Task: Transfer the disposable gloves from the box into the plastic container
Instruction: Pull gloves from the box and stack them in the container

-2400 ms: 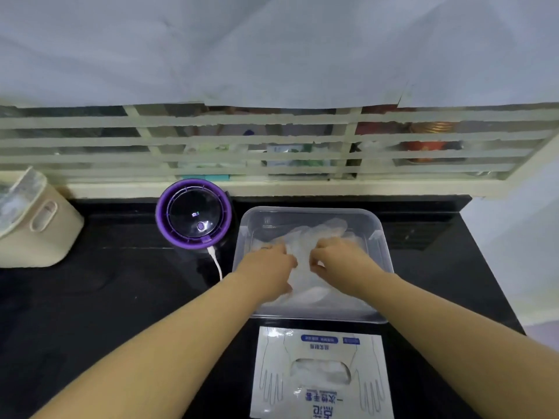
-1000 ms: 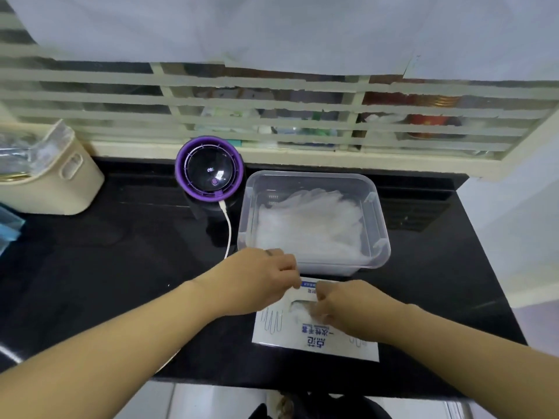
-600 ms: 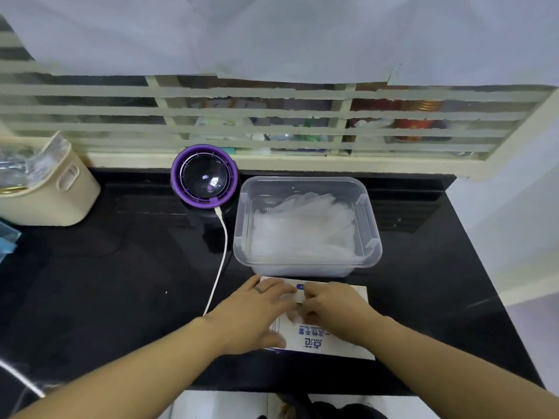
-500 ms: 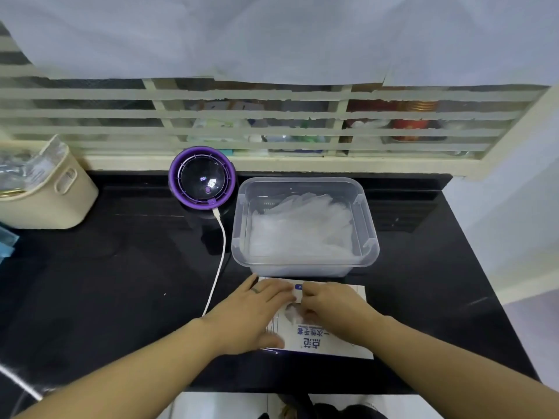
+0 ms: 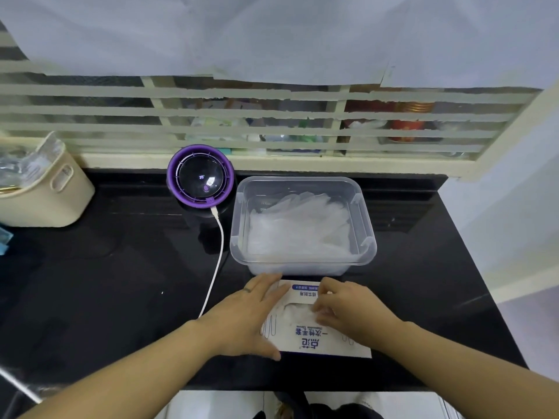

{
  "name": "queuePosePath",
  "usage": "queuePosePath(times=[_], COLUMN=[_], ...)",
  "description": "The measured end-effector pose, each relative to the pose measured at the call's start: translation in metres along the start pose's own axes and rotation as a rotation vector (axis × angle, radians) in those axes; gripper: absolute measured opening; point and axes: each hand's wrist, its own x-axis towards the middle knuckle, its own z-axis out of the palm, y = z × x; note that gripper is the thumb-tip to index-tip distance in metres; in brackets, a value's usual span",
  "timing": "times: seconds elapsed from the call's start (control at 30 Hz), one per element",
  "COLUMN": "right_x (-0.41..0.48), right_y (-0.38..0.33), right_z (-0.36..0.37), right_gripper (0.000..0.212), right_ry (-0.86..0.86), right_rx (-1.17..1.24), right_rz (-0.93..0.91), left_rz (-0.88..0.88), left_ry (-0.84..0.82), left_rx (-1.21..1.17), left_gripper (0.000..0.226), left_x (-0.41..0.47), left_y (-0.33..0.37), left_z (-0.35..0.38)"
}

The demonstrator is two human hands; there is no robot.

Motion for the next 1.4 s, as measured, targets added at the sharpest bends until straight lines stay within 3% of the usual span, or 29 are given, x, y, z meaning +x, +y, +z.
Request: queuePosePath(times=[0.27,0.43,0.57,0.7,0.77,0.9,1.1,1.4], right_x=[0.020,0.004,0.002,0.006,0.011,0.020,-0.001,0.017], right_y=[-0.037,-0.002,-0.001,-0.007,-0.013,-0.028,0.001,-0.042], right_z=[0.008,-0.004,0.009,0.019,0.021,0.016,0.004,-0.012], right_gripper=[0.024,0.035,0.009,0.016,0.009,0.028,0.036,0.023], right_ry=[0.030,-0.071,-0.017,0.104,0.201,0.251,0.017,0.151], right_rx=[0.063,-0.116,-0.146,-0.109,-0.126,-0.053,0.018,0.081], right_rz=[-0.107,-0.108,-0.186,-0.193,-0.232,-0.168,-0.002,-0.065], left_rz=[0.015,0.009,0.009,0.010,0.009,0.014,0.010,-0.002], left_ry=[0.039,0.028,0.032,0.025,0.025,0.030,0.023,0.026], left_rx=[0.031,0.065,0.060,0.062,0.060,0.046,0.075,0.091], left_gripper=[0.114,0.118,0.117,0.117,0.117,0.117,0.117,0.115], left_x=[-0.004,-0.003,-0.002,-0.002,-0.001,-0.001,-0.003,0.000], left_y=[0.007,0.005,0.005,0.007,0.006,0.005,0.006,0.005], left_z=[0.002,0.002,0.003,0.002,0.002,0.002,0.002,0.002])
